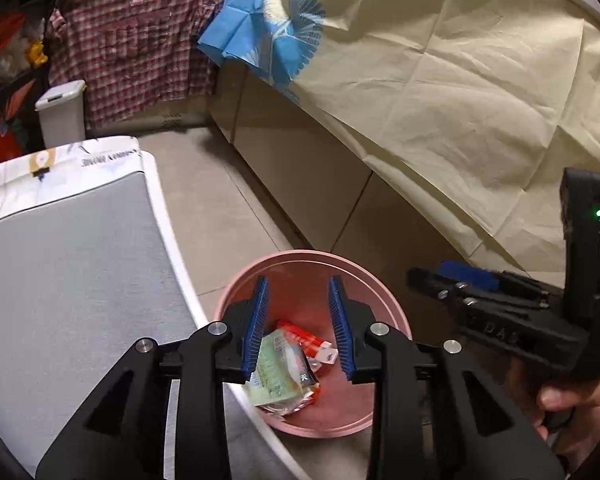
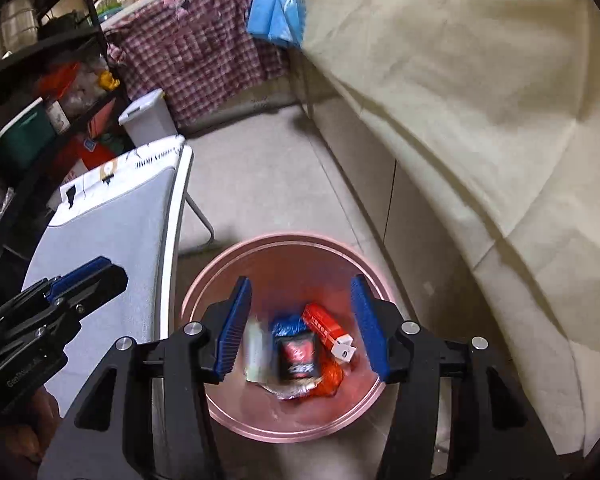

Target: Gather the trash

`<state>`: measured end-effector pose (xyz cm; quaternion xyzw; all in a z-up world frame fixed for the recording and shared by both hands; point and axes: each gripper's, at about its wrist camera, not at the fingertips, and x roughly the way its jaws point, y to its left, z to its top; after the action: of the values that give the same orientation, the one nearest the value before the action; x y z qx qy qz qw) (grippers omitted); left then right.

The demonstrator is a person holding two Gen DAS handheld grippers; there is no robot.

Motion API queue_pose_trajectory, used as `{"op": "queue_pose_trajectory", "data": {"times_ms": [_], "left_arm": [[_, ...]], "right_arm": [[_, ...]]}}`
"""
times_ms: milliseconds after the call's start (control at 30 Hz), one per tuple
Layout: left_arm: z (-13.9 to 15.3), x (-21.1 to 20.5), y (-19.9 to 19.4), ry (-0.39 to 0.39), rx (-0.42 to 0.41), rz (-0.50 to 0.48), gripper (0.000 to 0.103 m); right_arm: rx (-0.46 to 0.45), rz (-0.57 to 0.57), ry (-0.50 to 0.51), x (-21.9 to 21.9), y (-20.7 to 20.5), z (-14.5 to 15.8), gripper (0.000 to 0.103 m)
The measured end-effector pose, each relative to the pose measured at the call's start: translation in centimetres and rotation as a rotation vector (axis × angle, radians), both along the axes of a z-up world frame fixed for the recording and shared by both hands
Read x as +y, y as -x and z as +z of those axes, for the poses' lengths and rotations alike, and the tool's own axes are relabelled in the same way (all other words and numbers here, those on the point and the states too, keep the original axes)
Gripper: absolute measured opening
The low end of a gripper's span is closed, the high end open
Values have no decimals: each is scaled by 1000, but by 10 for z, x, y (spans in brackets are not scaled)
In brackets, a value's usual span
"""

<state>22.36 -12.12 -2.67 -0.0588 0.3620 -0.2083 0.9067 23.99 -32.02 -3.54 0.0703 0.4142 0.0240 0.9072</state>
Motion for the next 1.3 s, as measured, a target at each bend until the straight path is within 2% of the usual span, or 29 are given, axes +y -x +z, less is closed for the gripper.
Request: {"op": "queue_pose_trajectory", "data": {"times_ms": [67, 167, 200, 333, 533, 767, 933, 1033, 1200, 1300], "left_arm": [[4, 4, 4, -11, -16, 9, 34], [14, 11, 16, -33, -56, 30, 46], [17, 14, 22, -37, -70, 40, 50], [29, 24, 45, -65, -112, 74, 56], [39, 34, 84, -76, -152, 134, 69], [47, 32, 125, -122, -180, 199, 79], [52, 33, 155, -139, -178, 255, 84], [52, 35, 173, -139, -173, 273, 84], [50, 30, 196, -176, -209, 292, 85], [46, 28, 199, -163, -197, 294, 86]], "right_arm": [[-21, -3, -4, -1, 6, 4, 53], [-80, -14, -2, -2, 21, 17, 58], [-114, -19, 6, -1, 29, 25, 62], [-211, -35, 13, 3, 61, 45, 80], [-299, -37, 43, 15, 112, 62, 96], [-329, -57, 90, 15, 162, 72, 98], [-308, -71, 120, 14, 192, 73, 97], [-287, -64, 132, 16, 201, 69, 97], [-286, -51, 157, 23, 212, 64, 97], [-291, -44, 179, 28, 212, 63, 97]]}}
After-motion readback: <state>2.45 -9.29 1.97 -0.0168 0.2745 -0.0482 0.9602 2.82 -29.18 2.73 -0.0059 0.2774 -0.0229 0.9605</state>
